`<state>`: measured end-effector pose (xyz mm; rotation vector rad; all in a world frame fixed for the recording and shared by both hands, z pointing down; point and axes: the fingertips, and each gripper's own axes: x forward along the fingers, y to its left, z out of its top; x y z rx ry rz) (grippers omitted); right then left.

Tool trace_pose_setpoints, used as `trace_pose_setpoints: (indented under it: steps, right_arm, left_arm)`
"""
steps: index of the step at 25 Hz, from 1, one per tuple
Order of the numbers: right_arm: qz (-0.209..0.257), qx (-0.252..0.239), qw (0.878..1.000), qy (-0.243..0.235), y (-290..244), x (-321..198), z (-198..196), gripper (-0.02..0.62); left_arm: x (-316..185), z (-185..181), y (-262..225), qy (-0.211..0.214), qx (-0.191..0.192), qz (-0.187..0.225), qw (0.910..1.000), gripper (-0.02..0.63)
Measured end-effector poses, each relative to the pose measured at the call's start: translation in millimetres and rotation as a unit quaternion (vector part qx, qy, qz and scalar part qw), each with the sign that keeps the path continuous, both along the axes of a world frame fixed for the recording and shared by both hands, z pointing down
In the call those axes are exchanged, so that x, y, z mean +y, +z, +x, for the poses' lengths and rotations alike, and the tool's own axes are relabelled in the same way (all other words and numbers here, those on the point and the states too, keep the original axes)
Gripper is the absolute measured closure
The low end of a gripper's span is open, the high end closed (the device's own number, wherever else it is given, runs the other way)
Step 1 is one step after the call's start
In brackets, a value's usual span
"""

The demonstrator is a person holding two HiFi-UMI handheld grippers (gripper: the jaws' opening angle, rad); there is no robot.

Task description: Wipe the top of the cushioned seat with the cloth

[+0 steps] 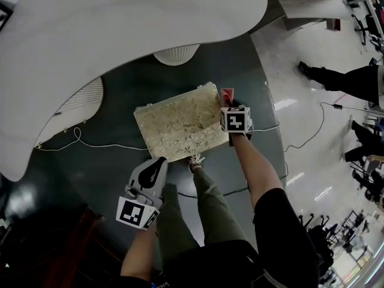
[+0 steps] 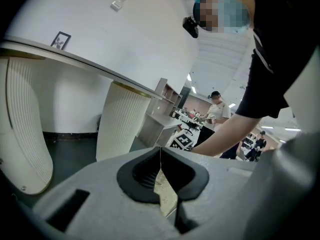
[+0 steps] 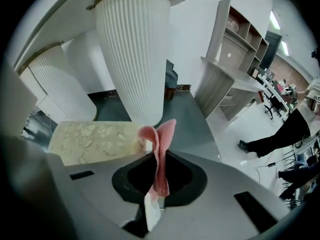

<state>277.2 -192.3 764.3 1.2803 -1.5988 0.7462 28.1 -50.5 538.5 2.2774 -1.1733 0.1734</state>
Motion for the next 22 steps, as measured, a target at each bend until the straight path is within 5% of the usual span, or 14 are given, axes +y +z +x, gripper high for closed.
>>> trace_pose_setpoints:
  steps: [7,15,22]
  right_arm:
    - [0.042,-0.051,0.998,-0.001,-31.7,19.6,-29.5,0.568]
    - [0.027,-0.193,0.98,-0.047,-54.0,106.7,-176.0,0.568]
    - [-0.014,-0.228,0.968,-0.102,-33.0,162.9,-287.1,0.568]
  left_arm:
    - [8.0,-10.0,-6.0,-0.002,-0.005,0.003,1.0,0.588]
    - [35.1,-47.3,-12.7,-0.001,-0.015,-0.001,0.9999,0.588]
    - [58.0,-88.9,-9.7,0.004,-0.027,-0.01,0.9996,0.588]
